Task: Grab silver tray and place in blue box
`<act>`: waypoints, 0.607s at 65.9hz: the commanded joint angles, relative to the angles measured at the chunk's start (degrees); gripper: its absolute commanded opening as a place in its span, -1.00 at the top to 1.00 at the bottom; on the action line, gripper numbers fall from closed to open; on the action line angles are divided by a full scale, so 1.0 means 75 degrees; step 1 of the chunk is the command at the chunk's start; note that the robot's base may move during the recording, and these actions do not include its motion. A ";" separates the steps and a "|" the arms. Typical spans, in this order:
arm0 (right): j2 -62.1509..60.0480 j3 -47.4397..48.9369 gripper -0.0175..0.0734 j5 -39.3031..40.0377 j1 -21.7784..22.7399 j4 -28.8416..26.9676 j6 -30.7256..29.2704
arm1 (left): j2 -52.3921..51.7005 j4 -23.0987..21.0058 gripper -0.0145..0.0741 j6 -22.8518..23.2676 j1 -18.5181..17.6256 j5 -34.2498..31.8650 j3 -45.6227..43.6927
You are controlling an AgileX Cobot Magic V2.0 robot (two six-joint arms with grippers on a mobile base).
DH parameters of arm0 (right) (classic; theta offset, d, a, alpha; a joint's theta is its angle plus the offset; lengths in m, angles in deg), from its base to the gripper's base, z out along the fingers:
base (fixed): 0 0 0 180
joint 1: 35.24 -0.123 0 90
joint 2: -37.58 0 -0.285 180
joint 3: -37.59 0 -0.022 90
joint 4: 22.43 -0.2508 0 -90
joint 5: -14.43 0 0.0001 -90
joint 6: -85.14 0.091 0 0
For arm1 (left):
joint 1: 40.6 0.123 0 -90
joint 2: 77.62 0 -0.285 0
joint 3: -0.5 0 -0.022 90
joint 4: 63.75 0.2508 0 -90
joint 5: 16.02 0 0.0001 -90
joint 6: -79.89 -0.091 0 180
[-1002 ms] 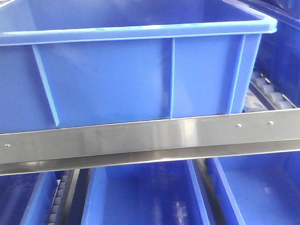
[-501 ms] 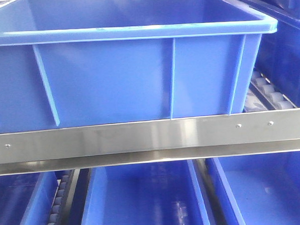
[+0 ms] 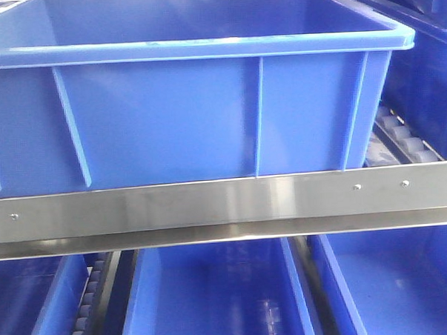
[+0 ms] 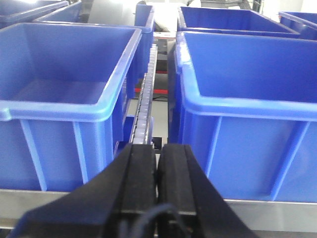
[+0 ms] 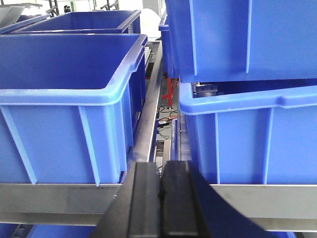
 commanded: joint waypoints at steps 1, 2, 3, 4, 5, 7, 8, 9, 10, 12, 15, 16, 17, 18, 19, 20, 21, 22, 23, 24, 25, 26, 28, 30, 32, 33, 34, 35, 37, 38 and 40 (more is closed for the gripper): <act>-0.0162 0.0137 0.49 0.0637 0.0050 0.0081 -0.0098 | -0.0113 0.0076 0.70 0.0074 -0.0001 -0.1080 0.0110; -0.0162 0.0137 0.49 0.0637 0.0050 0.0081 -0.0098 | -0.0113 0.0118 0.70 0.0126 -0.0013 -0.1156 0.0204; -0.0162 0.0137 0.49 0.0637 0.0050 0.0081 -0.0098 | -0.0113 0.0149 0.70 0.0193 -0.0013 -0.1221 0.0267; -0.0162 0.0137 0.49 0.0637 0.0050 0.0081 -0.0098 | -0.0113 0.0210 0.70 0.0276 -0.0013 -0.1331 0.0335; -0.0162 0.0137 0.49 0.0637 0.0050 0.0081 -0.0098 | -0.0113 0.0241 0.70 0.0403 -0.0013 -0.1411 0.0432; -0.0162 0.0137 0.49 0.0637 0.0050 0.0081 -0.0098 | -0.0113 0.0290 0.70 0.0534 -0.0013 -0.1611 0.0553; -0.0162 0.0137 0.49 0.0637 0.0050 0.0081 -0.0098 | -0.0113 0.0321 0.70 0.0595 -0.0013 -0.1685 0.0609; -0.0162 0.0137 0.49 0.0637 0.0050 0.0081 -0.0098 | -0.0113 0.0342 0.70 0.0642 -0.0013 -0.1785 0.0685; -0.0162 0.0137 0.49 0.0637 0.0050 0.0081 -0.0098 | -0.0113 0.0342 0.70 0.0644 -0.0013 -0.1762 0.0686; -0.0162 0.0137 0.49 0.0637 0.0050 0.0081 -0.0098 | -0.0113 0.0342 0.70 0.0644 -0.0022 -0.1578 0.0668; -0.0162 0.0137 0.49 0.0637 0.0050 0.0081 -0.0098 | -0.0113 0.0342 0.70 0.0644 -0.0013 -0.1576 0.0668; -0.0162 0.0137 0.49 0.0637 0.0050 0.0081 -0.0098 | -0.0113 0.0342 0.70 0.0644 -0.0013 -0.1591 0.0668; -0.0162 0.0137 0.49 0.0637 0.0050 0.0081 -0.0098 | -0.0113 0.0342 0.70 0.0644 -0.0022 -0.1576 0.0668; -0.0162 0.0137 0.49 0.0637 0.0050 0.0081 -0.0098 | -0.0113 0.0342 0.70 0.0644 -0.0013 -0.1563 0.0668; -0.0162 0.0137 0.49 0.0637 0.0050 0.0081 -0.0098 | -0.0113 0.0342 0.70 0.0644 -0.0013 -0.1563 0.0668; -0.0162 0.0137 0.49 0.0637 0.0050 0.0081 -0.0098 | -0.0113 0.0342 0.70 0.0644 -0.0022 -0.1563 0.0668; -0.0162 0.0137 0.49 0.0637 0.0050 0.0081 -0.0098 | -0.0113 0.0342 0.70 0.0644 -0.0022 -0.1563 0.0668; -0.0162 0.0137 0.49 0.0637 0.0050 0.0081 -0.0098 | -0.0113 0.0342 0.70 0.0644 -0.0022 -0.1563 0.0668; -0.0162 0.0137 0.49 0.0637 0.0050 0.0081 -0.0098 | -0.0113 0.0342 0.70 0.0644 -0.0022 -0.1563 0.0668; -0.0162 0.0137 0.49 0.0637 0.0050 0.0081 -0.0098 | -0.0113 0.0342 0.70 0.0644 -0.0022 -0.1563 0.0668; -0.0162 0.0137 0.49 0.0637 0.0050 0.0081 -0.0098 | -0.0113 0.0342 0.70 0.0644 -0.0022 -0.1563 0.0668; -0.0162 0.0137 0.49 0.0637 0.0050 0.0081 -0.0098 | -0.0113 0.0342 0.70 0.0644 -0.0022 -0.1563 0.0668; -0.0162 0.0137 0.49 0.0637 0.0050 0.0081 -0.0098 | -0.0113 0.0326 0.70 0.0644 -0.0013 -0.1563 0.0668; -0.0162 0.0137 0.49 0.0637 0.0050 0.0081 -0.0098 | -0.0113 0.0306 0.70 0.0644 -0.0013 -0.1563 0.0668; -0.0162 0.0137 0.49 0.0637 0.0050 0.0081 -0.0098 | -0.0113 0.0306 0.70 0.0644 -0.0013 -0.1563 0.0668; -0.0162 0.0137 0.49 0.0637 0.0050 0.0081 -0.0098 | -0.0113 0.0306 0.70 0.0644 -0.0013 -0.1563 0.0668; -0.0162 0.0137 0.49 0.0637 0.0050 0.0081 -0.0098 | -0.0113 0.0277 0.70 0.0644 -0.0013 -0.1563 0.0668; -0.0162 0.0137 0.49 0.0637 0.0050 0.0081 -0.0098 | -0.0113 0.0243 0.70 0.0644 -0.0013 -0.1563 0.0668; -0.0162 0.0137 0.49 0.0637 0.0050 0.0081 -0.0098 | -0.0113 0.0156 0.70 0.0644 -0.0013 -0.1549 0.0668; -0.0162 0.0137 0.49 0.0637 0.0050 0.0081 -0.0098 | -0.0113 0.0120 0.70 0.0644 -0.0013 -0.1559 0.0668; -0.0162 0.0137 0.49 0.0637 0.0050 0.0081 -0.0098 | -0.0113 0.0119 0.70 0.0644 -0.0013 -0.1559 0.0668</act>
